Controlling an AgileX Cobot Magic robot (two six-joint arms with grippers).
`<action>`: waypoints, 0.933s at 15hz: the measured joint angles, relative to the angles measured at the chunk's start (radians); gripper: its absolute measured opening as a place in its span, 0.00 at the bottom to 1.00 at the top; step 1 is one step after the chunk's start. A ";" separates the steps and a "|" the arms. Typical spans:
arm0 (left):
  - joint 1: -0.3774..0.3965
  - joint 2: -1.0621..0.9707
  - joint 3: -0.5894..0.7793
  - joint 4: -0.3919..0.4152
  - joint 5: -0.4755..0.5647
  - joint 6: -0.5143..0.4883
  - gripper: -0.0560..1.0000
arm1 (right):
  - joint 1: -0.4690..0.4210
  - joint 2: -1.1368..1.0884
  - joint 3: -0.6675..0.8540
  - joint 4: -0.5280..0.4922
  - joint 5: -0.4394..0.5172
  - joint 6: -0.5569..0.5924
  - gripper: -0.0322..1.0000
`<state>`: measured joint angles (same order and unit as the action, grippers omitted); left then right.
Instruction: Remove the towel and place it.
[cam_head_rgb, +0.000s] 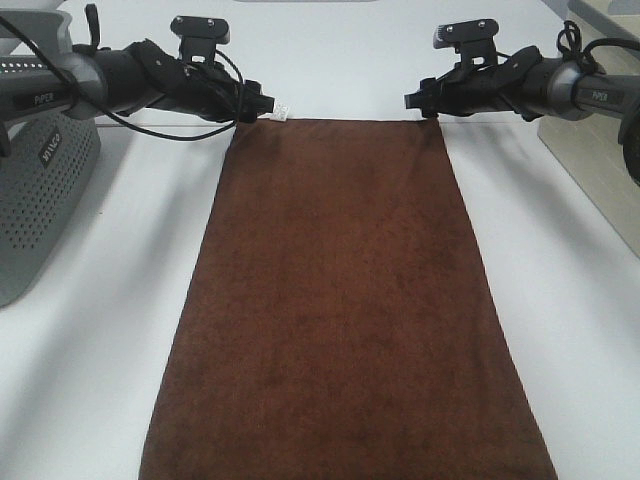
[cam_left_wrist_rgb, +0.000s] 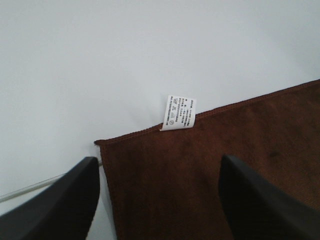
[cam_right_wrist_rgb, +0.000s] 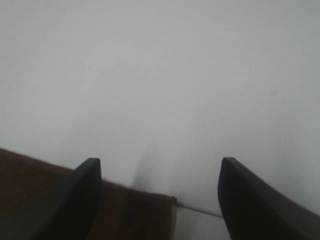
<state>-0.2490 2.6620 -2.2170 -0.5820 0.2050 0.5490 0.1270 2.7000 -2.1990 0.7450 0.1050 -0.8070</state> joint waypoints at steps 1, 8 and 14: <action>0.000 0.000 0.000 0.000 0.000 0.000 0.64 | 0.000 0.000 0.000 -0.024 0.024 0.000 0.66; 0.001 -0.085 0.000 0.063 0.176 -0.007 0.69 | -0.001 -0.213 0.000 -0.091 0.444 0.132 0.78; 0.053 -0.392 0.000 0.458 0.578 -0.480 0.79 | -0.043 -0.553 -0.001 -0.465 0.762 0.624 0.84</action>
<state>-0.1960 2.2700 -2.2170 -0.1240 0.7830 0.0690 0.0840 2.1470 -2.2000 0.2800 0.8670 -0.1830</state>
